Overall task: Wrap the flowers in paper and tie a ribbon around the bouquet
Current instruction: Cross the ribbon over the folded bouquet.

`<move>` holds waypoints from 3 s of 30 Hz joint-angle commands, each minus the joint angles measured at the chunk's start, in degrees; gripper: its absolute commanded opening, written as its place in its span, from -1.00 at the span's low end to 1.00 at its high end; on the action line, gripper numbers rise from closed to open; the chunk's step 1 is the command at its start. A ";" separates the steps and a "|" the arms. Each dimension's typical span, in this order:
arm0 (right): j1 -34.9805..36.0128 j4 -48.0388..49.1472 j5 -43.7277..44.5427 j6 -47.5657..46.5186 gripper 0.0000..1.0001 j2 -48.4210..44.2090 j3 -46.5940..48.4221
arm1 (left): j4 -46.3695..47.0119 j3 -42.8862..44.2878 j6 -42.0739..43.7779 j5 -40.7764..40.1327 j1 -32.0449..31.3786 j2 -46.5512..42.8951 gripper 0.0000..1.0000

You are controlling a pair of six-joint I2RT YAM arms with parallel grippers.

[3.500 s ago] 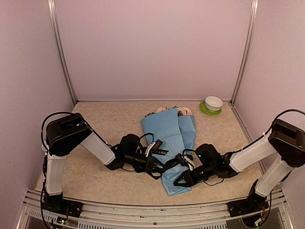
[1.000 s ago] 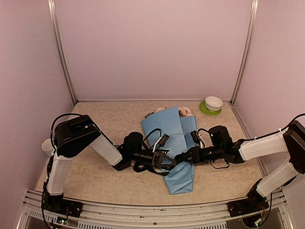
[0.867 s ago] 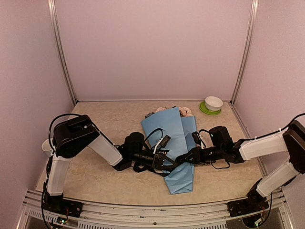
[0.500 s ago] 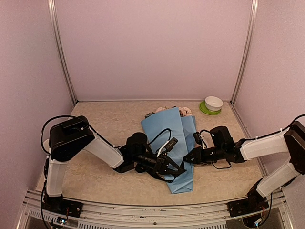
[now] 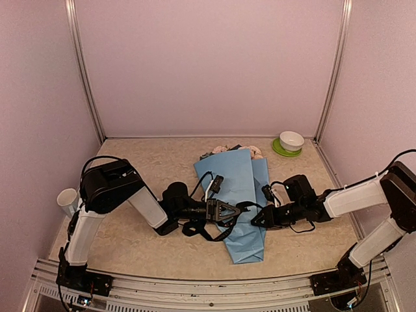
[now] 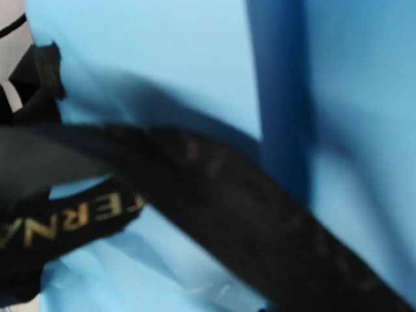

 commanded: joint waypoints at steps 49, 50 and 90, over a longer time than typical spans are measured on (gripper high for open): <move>17.42 -13.20 7.65 -6.97 -0.60 -9.06 3.02 | -54.93 10.75 34.51 -26.07 -5.36 -5.39 -1.00; 17.78 -10.61 3.90 -6.70 -0.62 -7.84 2.14 | -54.93 10.66 34.51 -25.97 -5.36 -5.57 -1.00; 12.94 -4.38 1.56 1.39 -0.81 1.09 -7.60 | -57.03 -8.72 47.55 -53.43 -7.33 -44.90 -0.15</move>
